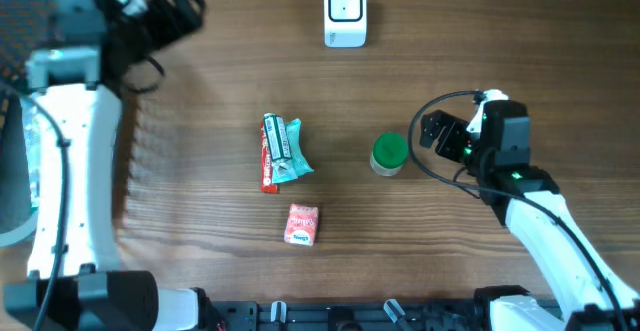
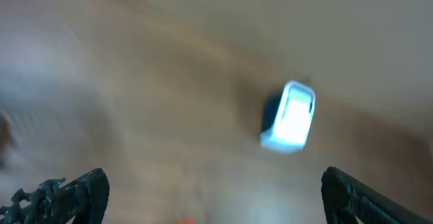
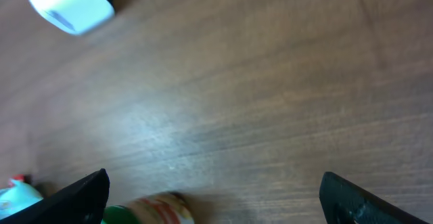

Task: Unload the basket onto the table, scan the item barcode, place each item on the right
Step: 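Reach the left gripper into the basket toward the gloves bag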

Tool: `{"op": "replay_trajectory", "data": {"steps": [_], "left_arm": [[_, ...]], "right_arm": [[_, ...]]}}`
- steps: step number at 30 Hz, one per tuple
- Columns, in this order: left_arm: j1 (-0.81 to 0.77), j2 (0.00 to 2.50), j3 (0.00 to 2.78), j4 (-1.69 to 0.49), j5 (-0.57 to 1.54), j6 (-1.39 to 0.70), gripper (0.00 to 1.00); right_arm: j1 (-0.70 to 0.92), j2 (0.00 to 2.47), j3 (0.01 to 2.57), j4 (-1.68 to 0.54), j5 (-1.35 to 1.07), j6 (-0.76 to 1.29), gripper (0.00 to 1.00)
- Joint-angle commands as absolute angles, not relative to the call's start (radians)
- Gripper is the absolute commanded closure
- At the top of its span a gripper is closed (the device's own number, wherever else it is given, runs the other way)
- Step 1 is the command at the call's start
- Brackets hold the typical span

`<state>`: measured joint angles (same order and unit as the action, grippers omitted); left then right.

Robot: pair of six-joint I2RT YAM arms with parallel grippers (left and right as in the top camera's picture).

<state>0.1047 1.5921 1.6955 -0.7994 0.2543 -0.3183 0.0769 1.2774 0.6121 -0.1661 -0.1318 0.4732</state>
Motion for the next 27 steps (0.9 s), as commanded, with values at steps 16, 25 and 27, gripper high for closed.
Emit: {"op": "replay_trajectory", "data": {"steps": [16, 25, 27], "left_arm": [[0.551, 1.695, 1.908, -0.938, -0.252, -0.338, 0.00], [0.678, 1.857, 1.874, -1.025, -0.251, -0.348, 0.00], [0.685, 1.894, 1.856, -1.026, -0.251, -0.347, 0.00]], "right_arm": [[0.075, 1.404, 0.617, -0.089, -0.157, 1.345, 0.00], [0.075, 1.404, 0.617, -0.090, -0.157, 1.705, 0.00], [0.075, 1.404, 0.617, -0.090, -0.157, 1.766, 0.00]]}}
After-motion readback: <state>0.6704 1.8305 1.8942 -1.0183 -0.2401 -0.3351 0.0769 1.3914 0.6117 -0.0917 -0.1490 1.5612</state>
